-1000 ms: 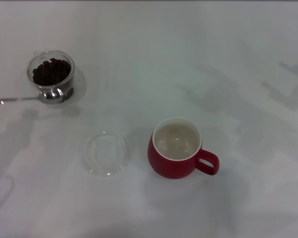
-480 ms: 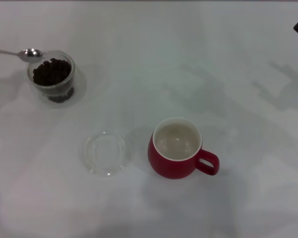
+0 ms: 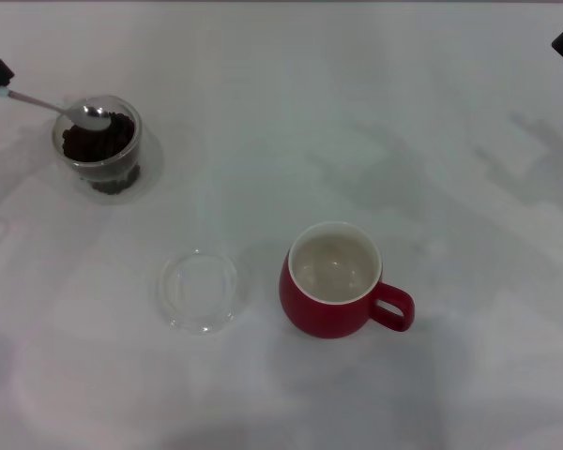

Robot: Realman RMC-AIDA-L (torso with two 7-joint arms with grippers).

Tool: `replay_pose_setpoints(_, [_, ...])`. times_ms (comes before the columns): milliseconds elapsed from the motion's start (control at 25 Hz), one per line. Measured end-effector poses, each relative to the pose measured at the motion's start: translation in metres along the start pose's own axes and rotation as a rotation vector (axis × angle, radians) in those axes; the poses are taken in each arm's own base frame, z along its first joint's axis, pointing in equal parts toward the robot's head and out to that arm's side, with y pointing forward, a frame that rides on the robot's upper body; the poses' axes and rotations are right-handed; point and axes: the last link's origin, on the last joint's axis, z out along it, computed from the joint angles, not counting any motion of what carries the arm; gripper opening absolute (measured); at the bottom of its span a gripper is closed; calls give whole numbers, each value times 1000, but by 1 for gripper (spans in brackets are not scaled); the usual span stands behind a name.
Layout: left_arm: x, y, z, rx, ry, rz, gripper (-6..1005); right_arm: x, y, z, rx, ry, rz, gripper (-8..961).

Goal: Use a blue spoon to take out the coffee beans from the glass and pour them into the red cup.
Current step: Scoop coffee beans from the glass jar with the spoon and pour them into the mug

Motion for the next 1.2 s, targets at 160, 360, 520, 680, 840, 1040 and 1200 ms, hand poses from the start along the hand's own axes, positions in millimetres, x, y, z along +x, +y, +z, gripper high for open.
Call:
replay_pose_setpoints(160, [-5,-4,2,30,-26,-15,120,0,0,4,-3,-2,0,785])
replay_pose_setpoints(360, [-9,-8,2,57,-43,-22,119,0,-1,9,-12,-7,-3,785])
replay_pose_setpoints(520, [-9,-7,8,69,-63,-17,120,0,-2,12,-13,-6,-2,785])
replay_pose_setpoints(680, [-7,-4,16,73,-76,-11,119,1,-2,12,-12,-4,-1,786])
replay_pose_setpoints(840, [-5,-3,18,69,-72,-32,119,2,-2,14,-7,-1,4,786])
replay_pose_setpoints(1040, [-7,-1,19,56,-69,-93,119,3,-3,15,-4,2,4,786])
replay_pose_setpoints(1200, [-8,-3,16,60,-65,-141,119,3,-4,15,-2,6,2,786])
